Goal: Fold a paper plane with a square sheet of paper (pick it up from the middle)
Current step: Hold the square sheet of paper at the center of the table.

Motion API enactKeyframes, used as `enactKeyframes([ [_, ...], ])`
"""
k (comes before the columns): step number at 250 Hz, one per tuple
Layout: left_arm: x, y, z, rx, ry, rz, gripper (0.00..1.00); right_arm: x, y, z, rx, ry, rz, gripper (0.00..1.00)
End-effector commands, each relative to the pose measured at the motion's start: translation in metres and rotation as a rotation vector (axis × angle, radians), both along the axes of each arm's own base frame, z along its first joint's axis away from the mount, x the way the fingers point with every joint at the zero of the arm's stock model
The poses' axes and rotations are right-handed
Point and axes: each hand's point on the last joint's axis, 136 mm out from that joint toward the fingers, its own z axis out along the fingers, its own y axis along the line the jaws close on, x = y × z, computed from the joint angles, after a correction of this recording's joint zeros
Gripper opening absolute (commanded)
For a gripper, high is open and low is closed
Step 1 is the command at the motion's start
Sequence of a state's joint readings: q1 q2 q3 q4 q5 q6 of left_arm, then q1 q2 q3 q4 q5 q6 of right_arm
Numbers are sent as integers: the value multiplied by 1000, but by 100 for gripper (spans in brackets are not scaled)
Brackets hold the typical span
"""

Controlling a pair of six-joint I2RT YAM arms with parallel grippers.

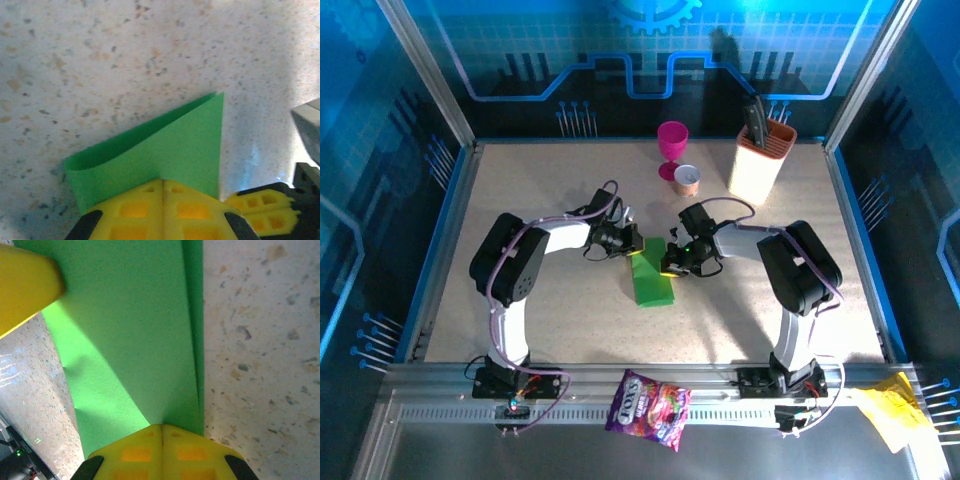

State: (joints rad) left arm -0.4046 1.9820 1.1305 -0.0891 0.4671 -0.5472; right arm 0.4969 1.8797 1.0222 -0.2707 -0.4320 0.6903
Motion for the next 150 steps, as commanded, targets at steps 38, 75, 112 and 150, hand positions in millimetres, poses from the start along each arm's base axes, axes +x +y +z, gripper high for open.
enactKeyframes([
  [38,-5,15,-22,60,40,-22,1,-30,-16,-35,-118,117,22,0],
  [75,1,12,-2,37,0,-18,1,-29,-16,-34,-117,115,22,0],
  [112,7,11,16,10,-42,3,2,-29,-17,-34,-119,115,22,0],
  [150,10,13,9,12,-29,18,3,-30,-17,-36,-121,115,25,0],
])
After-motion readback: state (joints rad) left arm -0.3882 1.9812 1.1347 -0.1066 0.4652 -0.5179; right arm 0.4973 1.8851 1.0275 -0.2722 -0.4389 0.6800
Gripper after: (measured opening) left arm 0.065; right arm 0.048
